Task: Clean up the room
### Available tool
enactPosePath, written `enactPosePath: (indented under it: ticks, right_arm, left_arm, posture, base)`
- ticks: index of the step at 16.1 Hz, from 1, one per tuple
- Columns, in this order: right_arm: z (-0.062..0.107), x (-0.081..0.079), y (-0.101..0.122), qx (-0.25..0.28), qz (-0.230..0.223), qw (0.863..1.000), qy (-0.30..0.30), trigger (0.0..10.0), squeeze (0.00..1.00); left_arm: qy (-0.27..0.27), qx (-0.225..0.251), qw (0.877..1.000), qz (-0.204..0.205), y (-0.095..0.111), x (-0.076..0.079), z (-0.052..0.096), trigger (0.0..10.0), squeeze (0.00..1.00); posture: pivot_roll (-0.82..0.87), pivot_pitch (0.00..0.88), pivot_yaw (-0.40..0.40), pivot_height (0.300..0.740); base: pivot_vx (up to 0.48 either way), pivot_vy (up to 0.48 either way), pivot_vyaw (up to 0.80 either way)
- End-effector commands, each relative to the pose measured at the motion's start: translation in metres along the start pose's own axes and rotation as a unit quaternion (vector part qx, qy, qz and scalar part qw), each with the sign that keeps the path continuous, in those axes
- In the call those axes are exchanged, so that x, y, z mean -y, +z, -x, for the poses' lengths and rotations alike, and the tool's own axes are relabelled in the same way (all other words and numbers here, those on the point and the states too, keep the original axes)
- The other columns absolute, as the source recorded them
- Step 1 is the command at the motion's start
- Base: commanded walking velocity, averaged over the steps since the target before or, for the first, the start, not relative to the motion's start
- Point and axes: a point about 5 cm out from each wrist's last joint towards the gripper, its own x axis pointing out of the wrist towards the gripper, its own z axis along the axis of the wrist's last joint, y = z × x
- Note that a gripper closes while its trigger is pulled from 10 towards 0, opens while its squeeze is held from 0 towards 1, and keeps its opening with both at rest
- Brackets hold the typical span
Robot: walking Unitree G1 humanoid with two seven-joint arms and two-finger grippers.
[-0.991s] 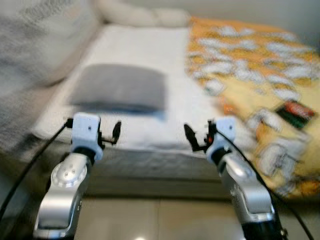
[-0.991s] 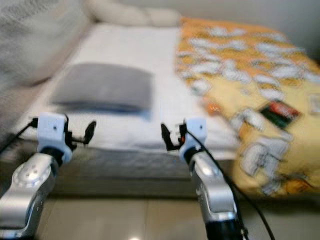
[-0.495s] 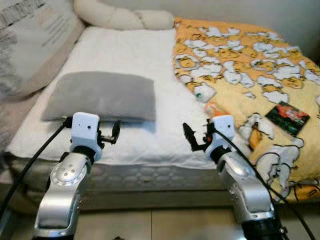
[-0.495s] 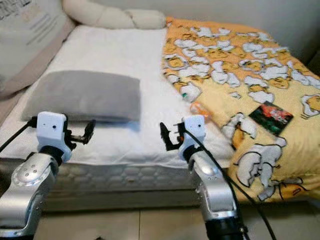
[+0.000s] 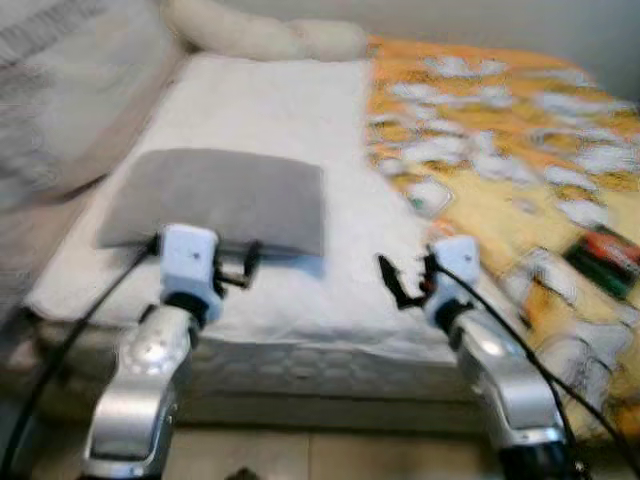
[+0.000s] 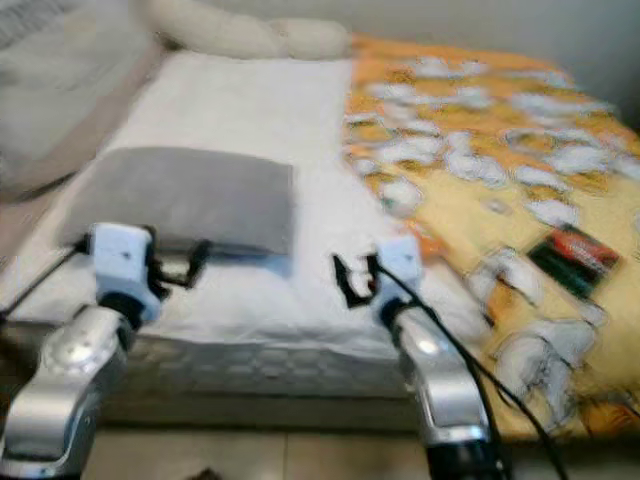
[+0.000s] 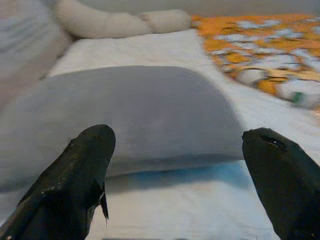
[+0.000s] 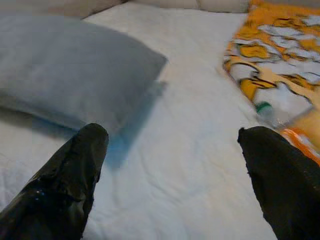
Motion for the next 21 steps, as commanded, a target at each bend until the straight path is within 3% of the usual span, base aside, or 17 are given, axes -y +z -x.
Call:
enactPosePath:
  ticks: [1, 10, 16, 21]
  right_arm:
    - [-0.0033, -0.0103, 0.0073, 0.018, -0.012, 1.000, 0.017, 10.0, 0.00]
    - [-0.0051, -0.0148, 0.0041, 0.015, -0.032, 0.999, 0.019, 10.0, 0.00]
    - [-0.0044, -0.0149, 0.0044, 0.021, -0.041, 0.999, 0.010, 10.0, 0.00]
    - [0.0026, -0.0099, 0.0005, 0.013, -0.027, 0.999, 0.014, 10.0, 0.00]
  left_arm:
    - [0.016, -0.004, 1.000, -0.006, -0.0006, -0.0086, 0.0021, 10.0, 0.01]
    - [0.019, -0.004, 1.000, -0.013, 0.0012, -0.0145, 0.0056, 10.0, 0.02]
    - [0.007, -0.001, 1.000, -0.017, 0.0045, -0.0152, -0.0004, 10.0, 0.02]
    - [0.002, 0.000, 1.000, -0.014, 0.0039, -0.0106, -0.0008, 10.0, 0.01]
  posture:
    - [0.02, 0.000, -0.045, 0.740]
    - [0.04, 0.000, -0.047, 0.740]
    - [0.03, 0.000, -0.020, 0.740]
    - [0.02, 0.000, -0.027, 0.740]
  base:
    - [0.300, 0.000, 0.00]
    - [0.299, 0.000, 0.00]
    - [0.300, 0.000, 0.00]
    - [0.299, 0.000, -0.25]
